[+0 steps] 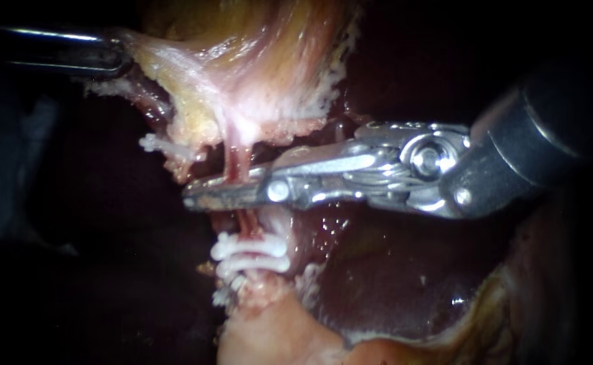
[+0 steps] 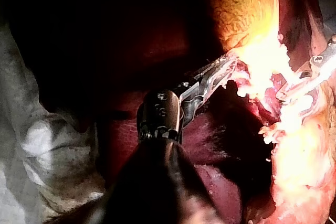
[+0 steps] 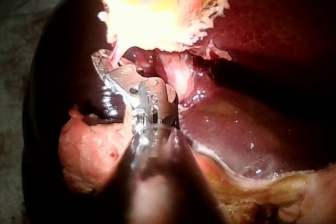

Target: Going back third clip right tube

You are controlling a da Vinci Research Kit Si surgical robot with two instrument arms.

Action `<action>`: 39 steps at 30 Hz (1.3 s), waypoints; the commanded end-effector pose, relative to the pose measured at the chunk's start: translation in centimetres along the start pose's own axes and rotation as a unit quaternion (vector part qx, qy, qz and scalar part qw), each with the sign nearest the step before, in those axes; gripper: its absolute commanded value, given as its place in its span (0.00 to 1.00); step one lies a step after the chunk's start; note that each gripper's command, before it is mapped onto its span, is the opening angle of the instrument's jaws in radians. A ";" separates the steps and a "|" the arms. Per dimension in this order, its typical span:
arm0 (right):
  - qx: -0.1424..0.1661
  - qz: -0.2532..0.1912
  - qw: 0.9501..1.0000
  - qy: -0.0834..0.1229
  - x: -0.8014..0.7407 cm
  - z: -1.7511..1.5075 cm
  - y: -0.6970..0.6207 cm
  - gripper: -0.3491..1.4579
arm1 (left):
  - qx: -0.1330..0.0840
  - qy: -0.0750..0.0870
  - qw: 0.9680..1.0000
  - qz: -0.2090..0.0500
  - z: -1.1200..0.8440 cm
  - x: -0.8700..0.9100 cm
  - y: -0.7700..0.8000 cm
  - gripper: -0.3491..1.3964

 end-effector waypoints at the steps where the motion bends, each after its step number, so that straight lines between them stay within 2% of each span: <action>1: 0.000 0.000 1.000 0.000 -0.01 0.00 0.01 0.00 | 0.000 0.000 1.000 0.000 0.00 0.00 0.00 0.00; 3: 0.005 0.000 1.000 0.001 -0.01 0.00 0.01 0.00 | 0.000 0.000 1.000 0.000 0.00 0.00 0.00 0.00; 4: 0.011 0.000 1.000 0.006 -0.01 0.01 0.02 0.07 | 0.000 0.000 1.000 0.000 0.00 0.00 0.00 0.00; 5: 0.016 0.003 1.000 0.013 -0.01 0.02 0.03 0.20 | 0.000 0.000 1.000 0.000 0.00 0.00 0.00 0.00; 7: 0.023 -0.003 0.999 0.029 -0.01 0.07 0.06 0.40 | 0.000 0.000 1.000 0.000 0.00 0.00 0.00 0.00; 9: 0.025 -0.004 0.999 0.035 -0.01 0.13 0.09 0.44 | 0.000 0.000 1.000 0.000 0.00 0.00 0.00 0.00; 13: 0.022 -0.013 0.999 0.036 -0.10 0.21 0.19 0.45 | 0.000 0.000 1.000 0.000 0.00 0.00 0.01 0.00; 19: 0.011 -0.062 0.997 0.037 -0.30 0.28 0.47 0.45 | 0.001 0.000 1.000 0.000 0.00 -0.01 0.02 0.00; 24: -0.016 -0.123 0.991 0.045 -0.37 0.28 0.65 0.47 | 0.001 0.000 1.000 0.000 0.00 -0.01 0.02 0.00; 26: -0.029 -0.140 0.989 0.049 -0.36 0.25 0.68 0.47 | 0.001 0.000 1.000 0.000 0.00 -0.01 0.02 0.00; 35: -0.033 -0.181 0.982 0.047 -0.42 0.06 0.67 0.47 | 0.001 0.001 1.000 0.000 -0.01 -0.01 0.05 0.00; 39: -0.029 -0.229 0.972 0.042 -0.51 -0.15 0.63 0.47 | 0.001 0.001 1.000 0.000 -0.01 -0.01 0.05 0.00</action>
